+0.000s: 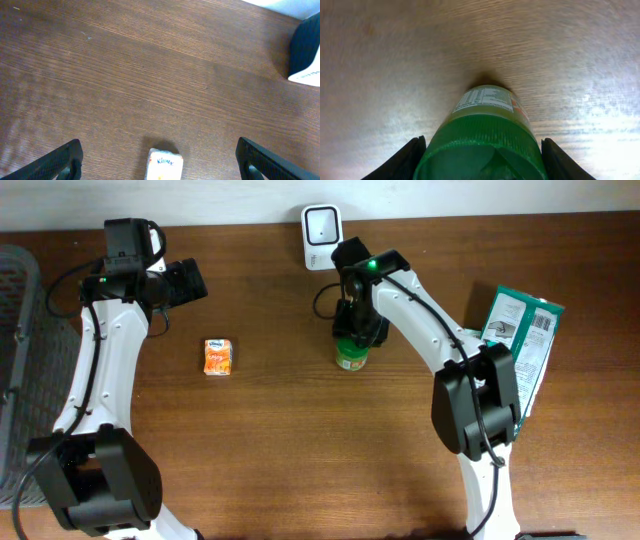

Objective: Scan the item barcode

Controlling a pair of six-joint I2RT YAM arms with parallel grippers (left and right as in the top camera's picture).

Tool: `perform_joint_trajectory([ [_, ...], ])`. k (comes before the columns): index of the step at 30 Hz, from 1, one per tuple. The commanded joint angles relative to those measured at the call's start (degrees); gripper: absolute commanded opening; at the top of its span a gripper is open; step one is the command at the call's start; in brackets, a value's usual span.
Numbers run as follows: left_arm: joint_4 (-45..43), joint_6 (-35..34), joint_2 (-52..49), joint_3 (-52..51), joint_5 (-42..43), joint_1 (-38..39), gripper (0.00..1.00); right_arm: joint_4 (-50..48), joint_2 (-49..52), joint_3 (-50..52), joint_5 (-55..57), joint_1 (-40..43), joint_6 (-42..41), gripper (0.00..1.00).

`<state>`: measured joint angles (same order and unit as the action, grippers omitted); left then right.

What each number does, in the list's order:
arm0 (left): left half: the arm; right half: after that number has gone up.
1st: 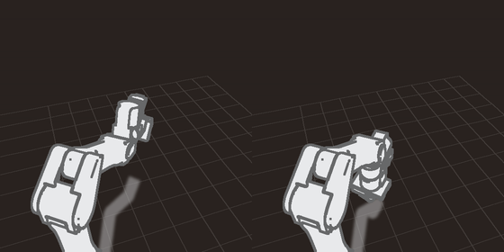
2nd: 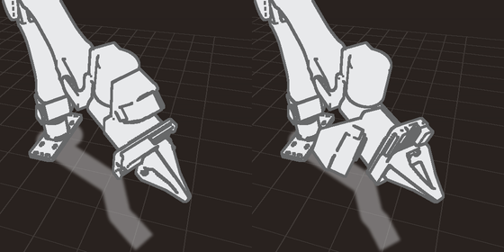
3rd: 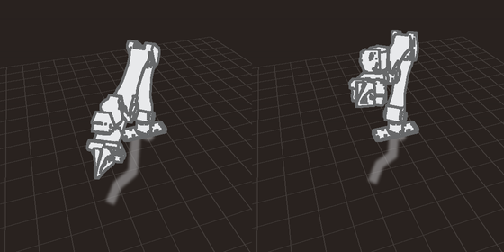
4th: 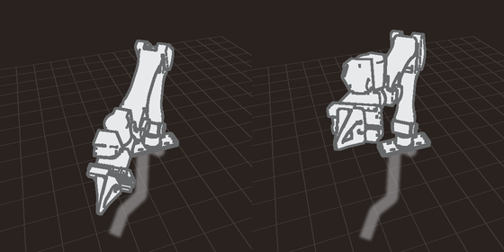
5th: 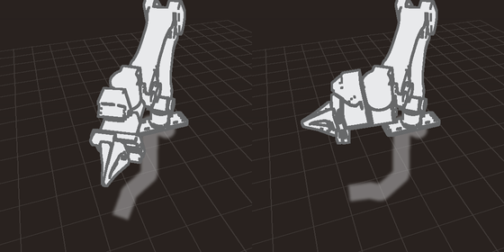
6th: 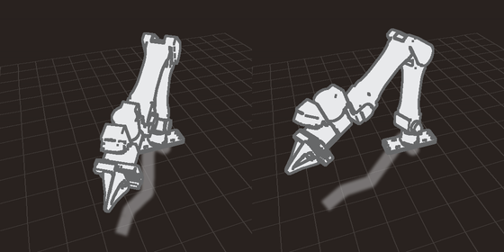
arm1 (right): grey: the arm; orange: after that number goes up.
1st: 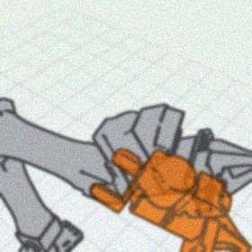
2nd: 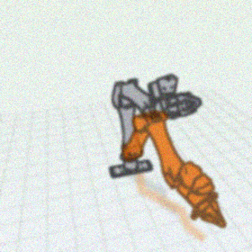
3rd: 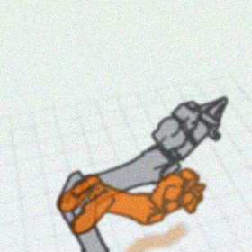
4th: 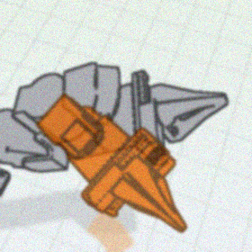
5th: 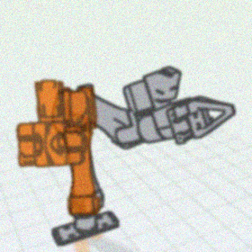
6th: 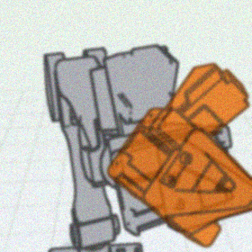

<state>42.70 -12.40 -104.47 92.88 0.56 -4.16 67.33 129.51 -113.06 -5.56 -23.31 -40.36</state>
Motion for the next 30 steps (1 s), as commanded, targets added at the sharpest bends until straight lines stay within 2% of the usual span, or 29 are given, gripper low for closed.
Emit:
perform_joint_trajectory([
  [1, 0.0, 0.5, 0.3, 0.0, -0.6, -0.1, 0.96, 1.0, -0.1, -1.4, 0.0, 1.8, -17.5, 0.50],
  [5, 0.0, 0.5, 0.3, 0.0, -0.6, -0.1, 0.96, 1.3, -0.1, -1.4, 0.0, 1.9, -25.7, 0.66],
  [10, -0.2, 0.5, 0.3, 0.0, -0.6, -0.1, 0.96, 1.5, -0.1, -1.4, 0.7, 1.3, -27.7, 0.99],
  [13, -0.2, 0.5, 0.3, 0.0, -0.6, -0.1, 0.96, 1.9, -0.2, -1.4, 4.5, 1.2, -24.7, 0.98],
  [15, -0.2, 0.5, 0.3, 0.0, -0.6, -0.1, 0.96, 1.9, -0.7, -1.4, 8.8, 1.4, -16.0, 0.98],
  [18, -0.2, 0.5, 0.3, 0.0, -1.5, -0.1, 0.96, 1.9, -2.6, -3.7, 12.7, 2.8, 8.3, 0.98],
  [23, -0.2, 0.5, 0.3, 0.0, -1.9, -0.1, 0.97, 5.2, -3.2, -12.3, 4.5, 3.1, 41.9, 0.98],
  [26, -0.1, 0.5, 0.3, 0.0, -1.9, -0.1, 0.98, 6.8, -2.8, -11.6, -0.8, 3.0, 51.4, 0.98],
  [30, -0.1, 0.5, 0.3, 0.0, -1.9, -0.1, 0.98, 7.1, -2.5, -8.8, -1.8, 3.0, 53.9, 0.98],
])
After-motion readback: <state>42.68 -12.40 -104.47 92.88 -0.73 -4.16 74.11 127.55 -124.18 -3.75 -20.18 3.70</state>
